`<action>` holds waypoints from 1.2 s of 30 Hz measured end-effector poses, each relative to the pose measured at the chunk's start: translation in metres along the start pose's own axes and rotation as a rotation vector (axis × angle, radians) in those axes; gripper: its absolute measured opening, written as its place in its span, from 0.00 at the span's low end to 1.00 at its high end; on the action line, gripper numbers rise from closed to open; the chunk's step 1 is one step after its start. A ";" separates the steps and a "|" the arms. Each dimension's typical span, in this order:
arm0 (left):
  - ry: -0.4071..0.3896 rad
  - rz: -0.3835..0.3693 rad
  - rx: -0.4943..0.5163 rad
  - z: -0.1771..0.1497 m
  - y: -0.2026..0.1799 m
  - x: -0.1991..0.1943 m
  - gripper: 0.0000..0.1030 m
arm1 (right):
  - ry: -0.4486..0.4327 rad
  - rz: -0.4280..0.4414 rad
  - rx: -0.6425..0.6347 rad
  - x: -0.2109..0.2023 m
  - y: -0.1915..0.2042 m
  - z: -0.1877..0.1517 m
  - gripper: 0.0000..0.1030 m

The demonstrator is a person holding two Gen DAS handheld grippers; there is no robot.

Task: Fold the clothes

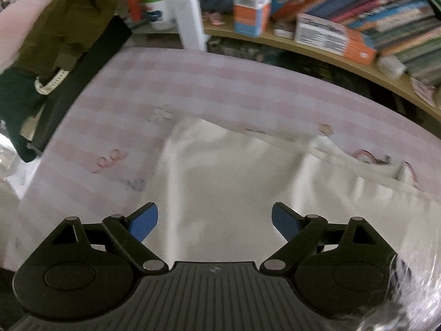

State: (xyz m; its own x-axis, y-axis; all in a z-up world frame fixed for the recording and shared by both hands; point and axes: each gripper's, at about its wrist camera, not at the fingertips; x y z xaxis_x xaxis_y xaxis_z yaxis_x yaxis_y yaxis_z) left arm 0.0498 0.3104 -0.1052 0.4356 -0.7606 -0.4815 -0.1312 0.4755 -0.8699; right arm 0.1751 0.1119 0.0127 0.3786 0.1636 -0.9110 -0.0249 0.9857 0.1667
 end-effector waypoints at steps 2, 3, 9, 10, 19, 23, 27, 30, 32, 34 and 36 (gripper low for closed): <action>0.001 0.001 0.081 -0.002 -0.012 -0.001 0.11 | 0.019 0.004 -0.010 0.008 0.011 0.004 0.87; 0.000 -0.002 0.128 -0.002 -0.020 -0.003 0.11 | 0.029 0.005 -0.015 0.012 0.016 0.005 0.87; 0.015 -0.009 0.351 -0.005 -0.057 -0.001 0.11 | 0.069 -0.004 -0.067 0.032 0.046 0.018 0.86; 0.020 -0.013 0.366 -0.006 -0.059 0.000 0.11 | 0.081 -0.012 -0.085 0.036 0.052 0.019 0.86; 0.043 -0.027 0.464 -0.006 -0.076 0.007 0.10 | 0.169 -0.188 -0.344 0.074 0.103 0.006 0.85; 0.044 -0.031 0.473 -0.006 -0.076 0.007 0.09 | 0.176 -0.267 -0.422 0.085 0.110 0.000 0.85; 0.046 -0.035 0.482 -0.005 -0.076 0.006 0.09 | 0.165 -0.295 -0.464 0.089 0.108 -0.003 0.65; 0.046 -0.038 0.491 -0.004 -0.076 0.005 0.09 | 0.174 -0.292 -0.440 0.090 0.103 -0.001 0.27; 0.046 -0.036 0.495 -0.003 -0.076 0.004 0.10 | 0.177 -0.274 -0.424 0.086 0.097 0.002 0.17; 0.042 -0.034 0.500 -0.002 -0.076 0.002 0.10 | 0.177 -0.253 -0.411 0.081 0.091 0.005 0.11; 0.033 -0.039 0.517 -0.002 -0.079 -0.001 0.09 | 0.172 -0.227 -0.388 0.075 0.084 0.010 0.10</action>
State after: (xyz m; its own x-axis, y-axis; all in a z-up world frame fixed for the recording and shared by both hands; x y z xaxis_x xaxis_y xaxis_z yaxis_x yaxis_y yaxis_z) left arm 0.0575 0.2726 -0.0362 0.4021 -0.7915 -0.4602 0.3456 0.5967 -0.7242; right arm 0.2106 0.2062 -0.0375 0.2566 -0.0855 -0.9627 -0.3156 0.9341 -0.1671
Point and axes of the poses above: each gripper's, at about its wrist camera, not at the fingertips, and x roughly the way its jaws point, y to its left, z to its top, and after that the axes turned 10 degrees about x, right-handed
